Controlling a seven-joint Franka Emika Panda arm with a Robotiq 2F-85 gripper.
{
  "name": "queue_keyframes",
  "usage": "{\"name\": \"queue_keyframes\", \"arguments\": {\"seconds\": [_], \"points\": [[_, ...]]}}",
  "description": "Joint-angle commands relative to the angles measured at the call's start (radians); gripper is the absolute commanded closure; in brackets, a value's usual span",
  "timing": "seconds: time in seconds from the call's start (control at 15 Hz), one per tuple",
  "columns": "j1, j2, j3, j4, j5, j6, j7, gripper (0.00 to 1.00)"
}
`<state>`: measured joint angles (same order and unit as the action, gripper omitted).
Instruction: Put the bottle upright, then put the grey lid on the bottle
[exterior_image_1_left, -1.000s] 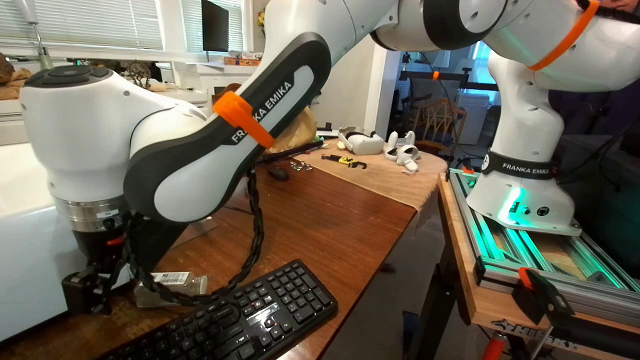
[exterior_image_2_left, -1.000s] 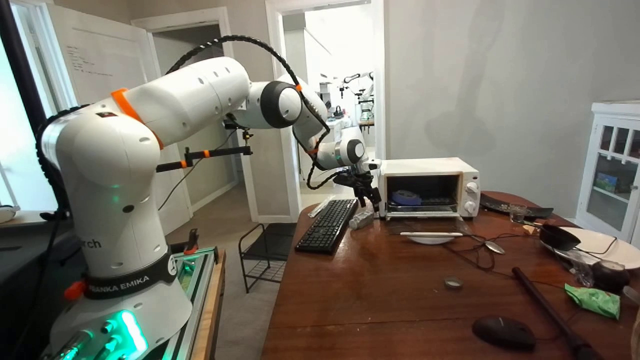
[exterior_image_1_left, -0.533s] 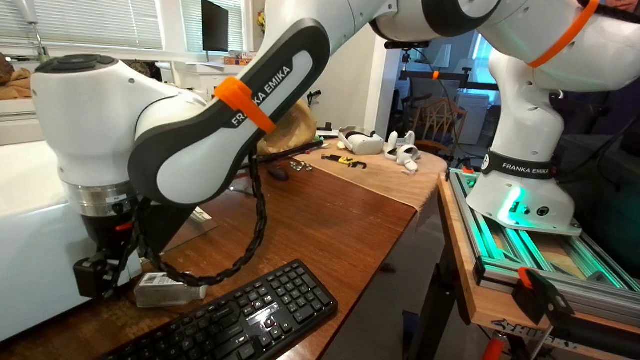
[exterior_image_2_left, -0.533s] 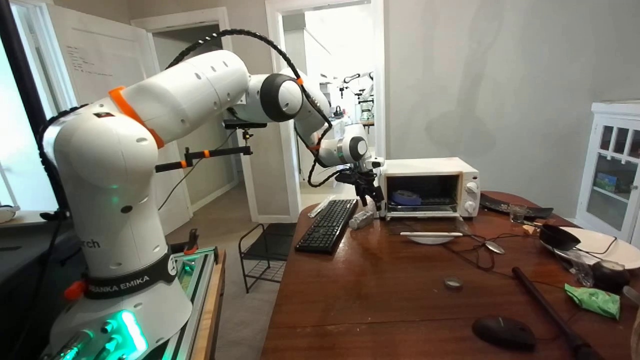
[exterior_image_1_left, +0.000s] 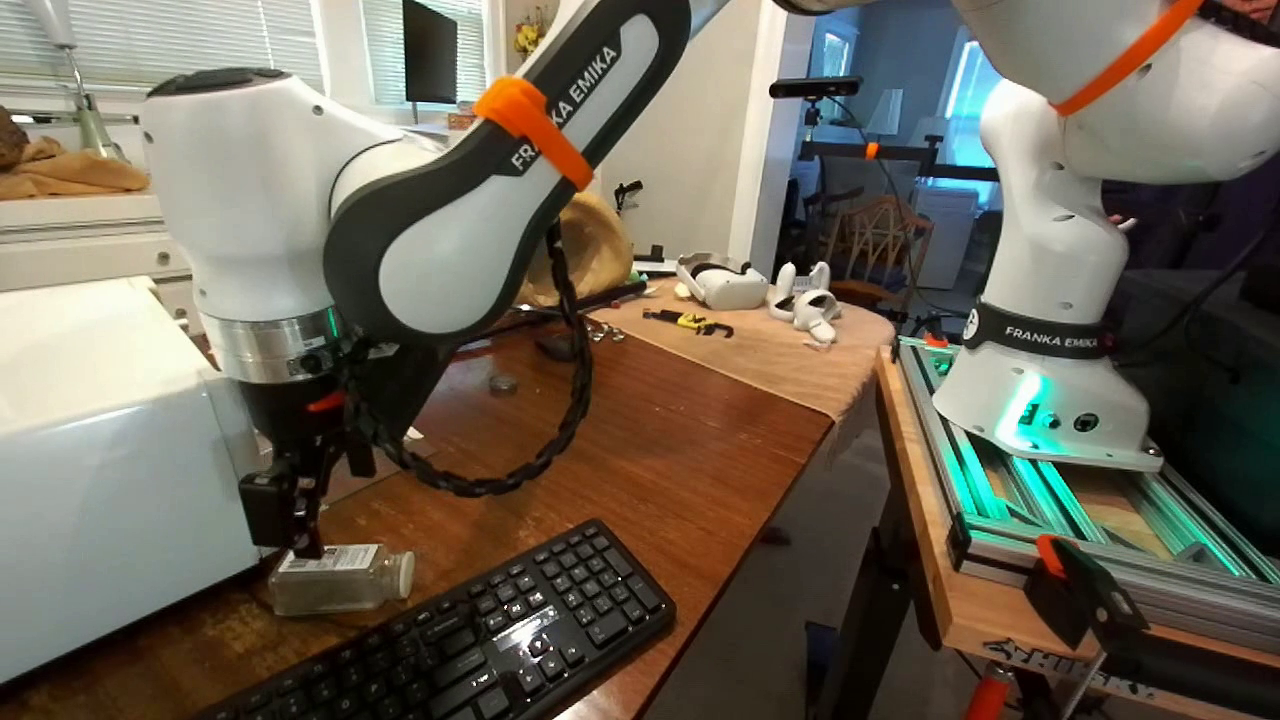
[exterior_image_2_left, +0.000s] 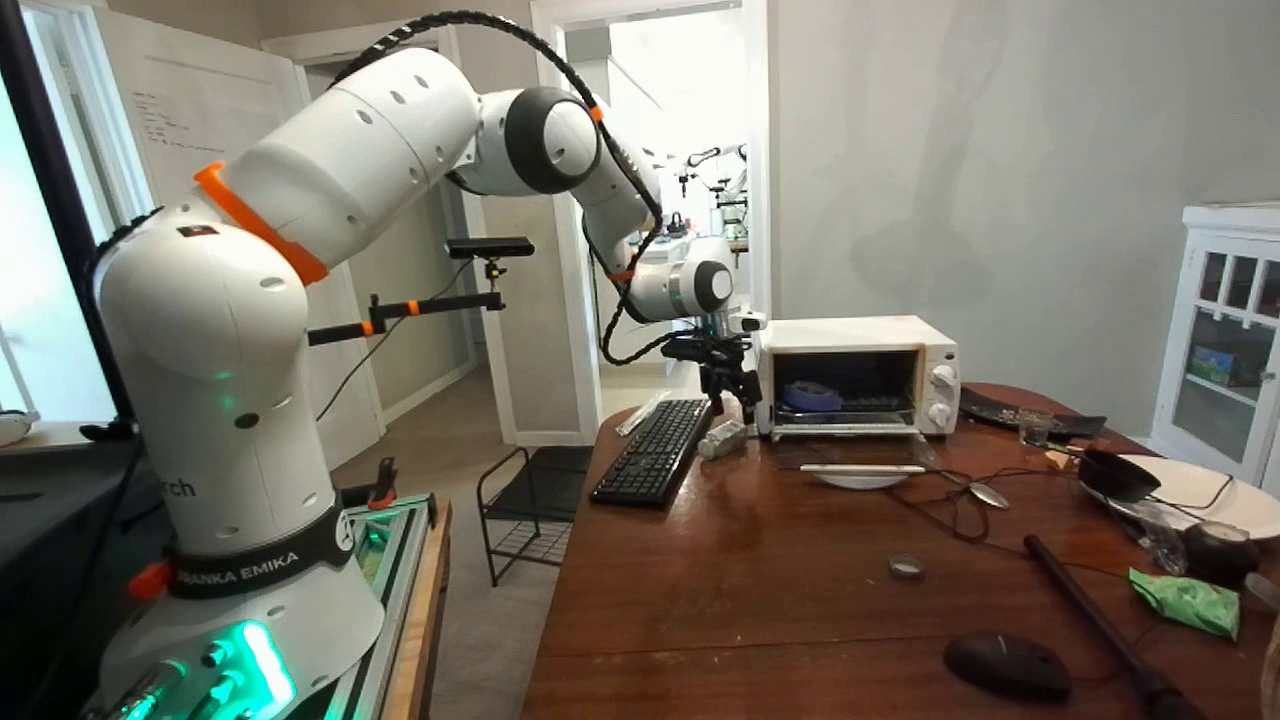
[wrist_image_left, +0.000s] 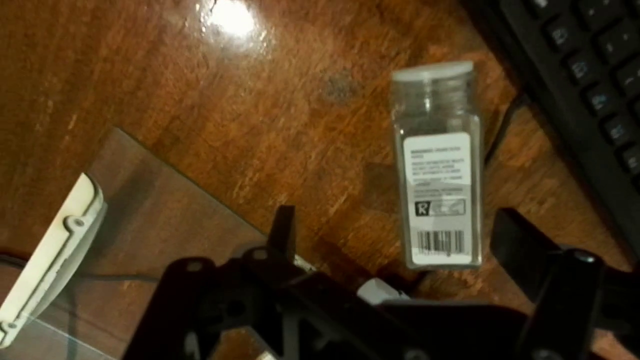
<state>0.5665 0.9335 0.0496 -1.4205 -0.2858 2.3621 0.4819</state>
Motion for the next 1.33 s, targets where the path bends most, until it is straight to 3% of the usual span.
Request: {"name": "queue_keyframes", "arguments": {"seconds": [0.0,0.8,1.27], "points": [[0.014,-0.005,-0.015,-0.015,0.017,-0.001,-0.009,0.0],[0.018,-0.025,-0.015,-0.054,0.015,0.0,-0.008,0.0],[0.021,0.051,-0.01,0.04,0.023,-0.031,-0.038,0.0]]}}
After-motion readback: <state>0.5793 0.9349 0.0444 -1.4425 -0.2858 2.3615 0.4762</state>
